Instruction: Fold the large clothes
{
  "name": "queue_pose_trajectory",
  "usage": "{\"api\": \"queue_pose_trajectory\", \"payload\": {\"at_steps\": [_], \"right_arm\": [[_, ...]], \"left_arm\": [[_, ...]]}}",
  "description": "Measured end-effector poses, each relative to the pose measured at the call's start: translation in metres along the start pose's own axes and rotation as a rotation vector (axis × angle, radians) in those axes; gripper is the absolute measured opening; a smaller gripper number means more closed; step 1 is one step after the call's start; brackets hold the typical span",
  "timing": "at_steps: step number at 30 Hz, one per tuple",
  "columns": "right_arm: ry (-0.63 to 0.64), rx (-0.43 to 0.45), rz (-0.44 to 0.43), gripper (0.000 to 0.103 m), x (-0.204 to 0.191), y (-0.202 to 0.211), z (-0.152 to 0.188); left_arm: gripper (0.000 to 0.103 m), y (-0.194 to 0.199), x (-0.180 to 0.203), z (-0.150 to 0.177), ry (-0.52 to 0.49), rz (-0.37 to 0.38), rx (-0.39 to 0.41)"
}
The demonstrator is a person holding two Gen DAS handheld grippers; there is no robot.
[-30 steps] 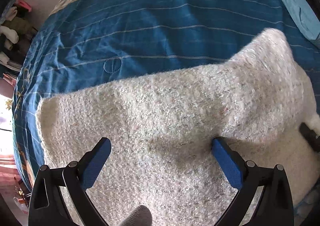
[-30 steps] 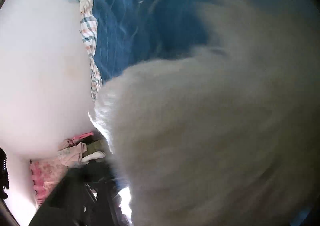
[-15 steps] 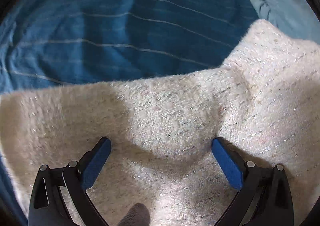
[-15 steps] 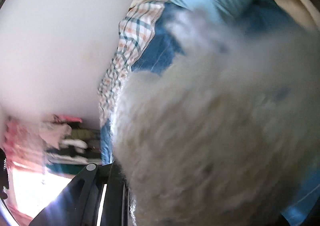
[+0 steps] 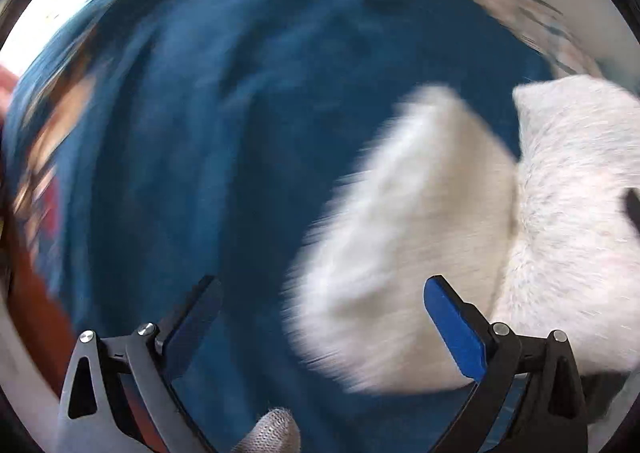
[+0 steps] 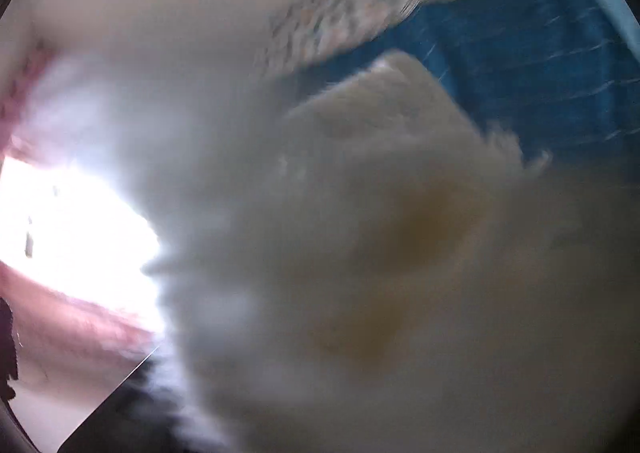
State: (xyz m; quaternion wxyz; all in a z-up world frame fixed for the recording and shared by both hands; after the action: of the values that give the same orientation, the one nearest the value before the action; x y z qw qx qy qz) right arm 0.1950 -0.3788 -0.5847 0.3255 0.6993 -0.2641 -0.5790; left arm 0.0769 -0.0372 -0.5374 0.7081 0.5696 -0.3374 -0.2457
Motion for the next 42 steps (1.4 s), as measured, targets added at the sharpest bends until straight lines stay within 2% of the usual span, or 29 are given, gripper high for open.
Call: {"api": "queue_pose_trajectory", "payload": {"at_steps": [3, 6, 8, 10, 12, 13, 16, 17, 18, 21, 26, 29, 31, 33, 34, 35, 36, 37, 38, 42], "right_arm": [[0.087, -0.112, 0.07, 0.019, -0.021, -0.073, 0.031], [0.16, -0.191, 0.14, 0.02, -0.028, -0.123, 0.063], [0.2, -0.22, 0.178, 0.02, -0.025, -0.147, 0.079], [0.239, -0.232, 0.223, 0.021, -0.026, -0.159, 0.08], [0.261, -0.24, 0.244, 0.025, -0.035, -0.156, 0.076], [0.267, -0.265, 0.228, 0.031, -0.038, -0.151, 0.07], [0.254, -0.328, 0.046, 0.071, -0.057, -0.117, 0.063], [0.234, -0.342, -0.012, 0.078, -0.058, -0.101, 0.063], [0.207, -0.351, -0.053, 0.079, -0.056, -0.086, 0.064], [0.096, -0.338, -0.079, 0.079, -0.031, -0.047, 0.064], [-0.119, -0.243, 0.036, 0.079, 0.048, -0.003, 0.062], [-0.257, -0.202, 0.074, 0.079, 0.095, 0.012, 0.066], [-0.32, -0.172, 0.08, 0.079, 0.112, 0.013, 0.064], [-0.357, -0.159, 0.09, 0.079, 0.122, 0.01, 0.064], [-0.372, -0.157, 0.089, 0.079, 0.124, 0.011, 0.063], [-0.384, -0.154, 0.089, 0.079, 0.129, 0.015, 0.061], [-0.384, -0.155, 0.085, 0.079, 0.129, 0.016, 0.06], [-0.376, -0.159, 0.087, 0.079, 0.129, 0.016, 0.061], [-0.367, -0.162, 0.101, 0.079, 0.127, 0.018, 0.062], [-0.328, -0.178, 0.122, 0.079, 0.111, 0.009, 0.056]], "left_arm": [[0.103, -0.006, -0.056, 0.021, 0.081, -0.055, -0.034], [0.103, -0.007, -0.099, 0.031, 0.163, -0.083, -0.042], [0.103, 0.0, -0.119, 0.036, 0.2, -0.09, -0.024], [0.103, 0.01, -0.128, 0.033, 0.212, -0.102, 0.002], [0.103, 0.02, -0.128, 0.026, 0.207, -0.101, 0.028], [0.103, 0.025, -0.129, 0.025, 0.204, -0.082, 0.035], [0.103, 0.042, -0.111, 0.023, 0.201, 0.025, 0.061], [0.103, 0.048, -0.104, 0.018, 0.198, 0.065, 0.069], [0.103, 0.052, -0.098, 0.016, 0.193, 0.106, 0.078], [0.103, 0.046, -0.078, 0.011, 0.16, 0.204, 0.057], [0.102, 0.027, -0.046, 0.012, 0.18, 0.367, 0.008], [0.102, 0.002, -0.027, 0.01, 0.174, 0.363, -0.017], [0.102, -0.015, -0.015, 0.005, 0.185, 0.38, -0.052], [0.102, -0.019, -0.006, 0.003, 0.186, 0.383, -0.036], [0.097, -0.019, -0.003, 0.002, 0.185, 0.373, -0.01], [0.084, -0.019, -0.001, 0.001, 0.183, 0.365, 0.016], [0.032, -0.018, 0.001, 0.0, 0.174, 0.358, 0.039], [0.015, -0.017, 0.0, 0.001, 0.171, 0.318, 0.038], [0.013, -0.012, -0.004, 0.003, 0.185, 0.308, 0.054], [0.01, 0.021, -0.026, 0.029, 0.236, 0.379, 0.094]]}}
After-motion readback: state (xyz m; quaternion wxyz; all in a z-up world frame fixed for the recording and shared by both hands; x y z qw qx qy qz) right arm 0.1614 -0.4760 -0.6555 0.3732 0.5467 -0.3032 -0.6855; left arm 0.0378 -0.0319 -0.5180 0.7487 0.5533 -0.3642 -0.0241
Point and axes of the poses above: each gripper's, at about its wrist camera, not at the fingertips, and y roughly against the way its jaws point, x to its right, z to its underside, the point moved 6 cm from there along -y, roughly the way its jaws point, and after that the axes turned 13 degrees about -x, right-handed, at the moved point
